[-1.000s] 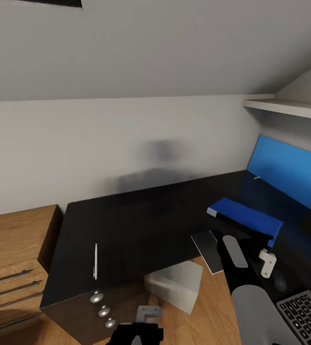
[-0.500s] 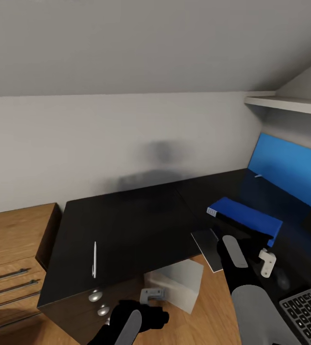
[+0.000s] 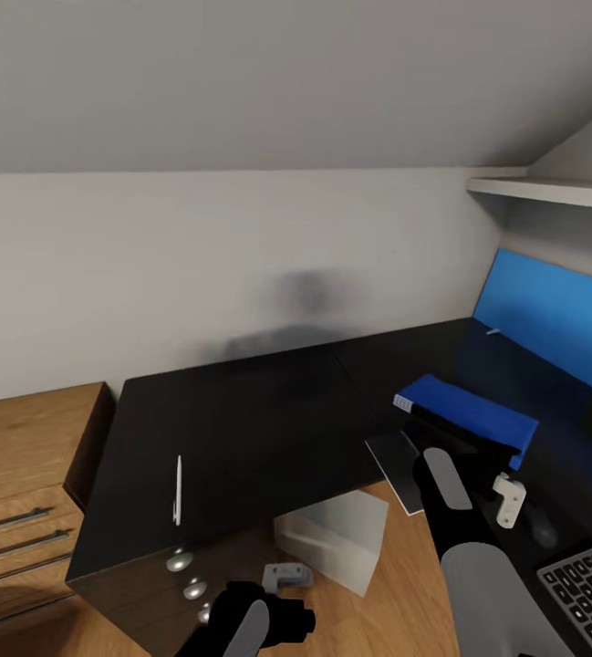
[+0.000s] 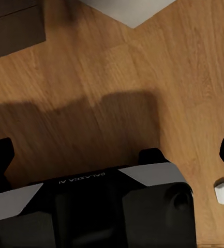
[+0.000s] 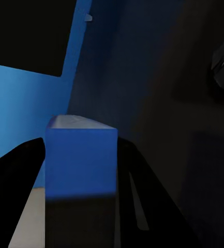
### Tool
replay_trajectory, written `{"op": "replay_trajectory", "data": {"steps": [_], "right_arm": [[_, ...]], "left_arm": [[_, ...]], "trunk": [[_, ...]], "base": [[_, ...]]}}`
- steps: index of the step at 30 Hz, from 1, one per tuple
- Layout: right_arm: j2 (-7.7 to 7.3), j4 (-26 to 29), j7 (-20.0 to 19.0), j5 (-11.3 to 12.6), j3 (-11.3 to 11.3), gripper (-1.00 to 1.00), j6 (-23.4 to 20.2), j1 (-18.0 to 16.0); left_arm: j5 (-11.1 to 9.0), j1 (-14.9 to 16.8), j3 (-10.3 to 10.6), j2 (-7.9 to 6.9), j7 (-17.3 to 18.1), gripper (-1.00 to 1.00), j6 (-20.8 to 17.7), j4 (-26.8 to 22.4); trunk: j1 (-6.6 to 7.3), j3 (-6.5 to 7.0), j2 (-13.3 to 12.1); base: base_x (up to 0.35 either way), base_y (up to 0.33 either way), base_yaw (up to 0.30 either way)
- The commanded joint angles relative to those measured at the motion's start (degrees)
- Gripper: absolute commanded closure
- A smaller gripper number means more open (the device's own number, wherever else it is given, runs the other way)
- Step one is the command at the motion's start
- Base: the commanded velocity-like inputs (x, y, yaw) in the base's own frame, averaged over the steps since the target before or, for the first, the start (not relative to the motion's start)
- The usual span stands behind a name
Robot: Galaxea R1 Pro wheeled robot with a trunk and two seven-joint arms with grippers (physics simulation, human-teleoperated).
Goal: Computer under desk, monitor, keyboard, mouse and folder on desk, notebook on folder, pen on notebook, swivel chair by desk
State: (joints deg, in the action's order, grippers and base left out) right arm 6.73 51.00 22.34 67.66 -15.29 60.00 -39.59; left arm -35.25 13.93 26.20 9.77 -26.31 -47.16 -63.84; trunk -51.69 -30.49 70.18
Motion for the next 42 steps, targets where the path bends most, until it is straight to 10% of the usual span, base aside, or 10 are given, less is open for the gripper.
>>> {"op": "replay_trajectory", "data": {"steps": [1, 24, 42], "right_arm": [[0.01, 0.1, 0.5, -0.5, -0.1, 1.0, 0.0, 0.0], [-0.15, 0.2, 0.3, -0.9, -0.1, 1.0, 0.0, 0.0], [-2.82, 0.1, 0.4, -0.6, -0.2, 1.0, 0.0, 0.0]], "left_arm": [[-0.6, 0.0, 0.1, -0.01, -0.6, -1.0, 0.3, 0.3], [-0.5, 0.0, 0.2, 0.0, -0.6, -1.0, 1.8, 0.9], [-0.8, 0.0, 0.3, 0.07, -0.5, -1.0, 1.8, 2.0]], "trunk": [[-0.23, -0.24, 0.5], [-3.74, -3.11, 6.9], [-3.74, -3.51, 6.9]], "base": [[0.0, 0.0, 0.0], [0.0, 0.0, 0.0], [0.0, 0.0, -0.052]]}}
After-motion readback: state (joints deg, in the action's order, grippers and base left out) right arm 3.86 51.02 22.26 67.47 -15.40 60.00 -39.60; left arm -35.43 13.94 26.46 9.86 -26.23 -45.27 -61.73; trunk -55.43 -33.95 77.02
